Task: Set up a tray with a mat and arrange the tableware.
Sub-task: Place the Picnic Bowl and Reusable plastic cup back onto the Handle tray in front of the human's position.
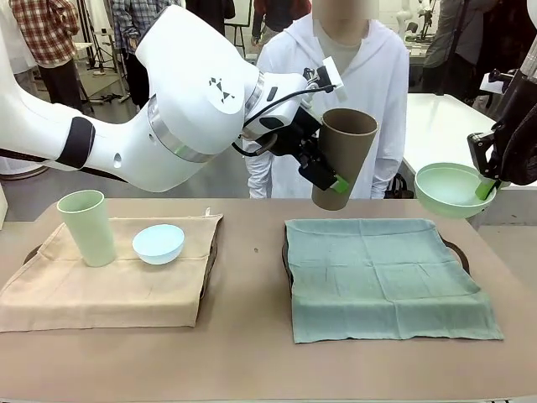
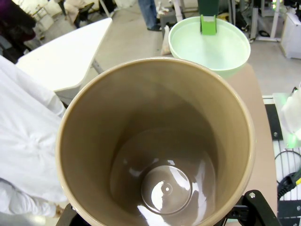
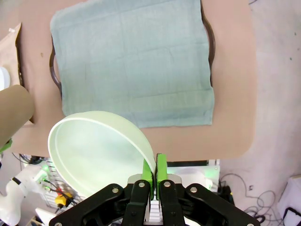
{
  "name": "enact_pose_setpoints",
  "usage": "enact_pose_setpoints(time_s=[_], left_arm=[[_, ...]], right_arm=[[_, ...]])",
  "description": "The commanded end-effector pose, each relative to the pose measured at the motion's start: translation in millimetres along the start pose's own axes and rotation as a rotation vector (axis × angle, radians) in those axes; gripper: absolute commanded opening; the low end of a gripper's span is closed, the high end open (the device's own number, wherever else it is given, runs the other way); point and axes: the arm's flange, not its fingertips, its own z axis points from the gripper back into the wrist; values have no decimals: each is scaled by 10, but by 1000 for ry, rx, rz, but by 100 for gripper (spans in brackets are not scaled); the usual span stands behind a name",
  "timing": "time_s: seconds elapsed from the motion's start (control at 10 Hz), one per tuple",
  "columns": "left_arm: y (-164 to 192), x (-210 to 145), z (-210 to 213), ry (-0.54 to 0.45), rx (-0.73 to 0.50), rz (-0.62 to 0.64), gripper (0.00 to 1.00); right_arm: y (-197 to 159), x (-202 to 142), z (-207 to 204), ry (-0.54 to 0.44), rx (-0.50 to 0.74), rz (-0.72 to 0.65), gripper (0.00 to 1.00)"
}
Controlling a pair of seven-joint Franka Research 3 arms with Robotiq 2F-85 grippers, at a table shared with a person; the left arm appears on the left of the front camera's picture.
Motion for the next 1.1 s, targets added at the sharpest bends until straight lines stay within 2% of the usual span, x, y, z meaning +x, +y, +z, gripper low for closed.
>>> enact_pose_setpoints(time_s=[0.0,0.2,0.5,0.8,1.0], left_arm=[[0,0,0,0,0,0,84],[204,-431,-290,-115,14,28,84],[271,-915,-753,-184,-43,78,84],[222,-1301,-1134,-161,-138,118,84],[222,-1416,-1227,-130,-173,151,84]], right_arm=[[0,0,0,0,0,0,4],[-186,370,-570,51,75,-15,4],[-322,662,-1242,93,113,-62,4],[-340,828,-1742,160,87,-86,4],[-321,890,-1888,180,76,-95,4]])
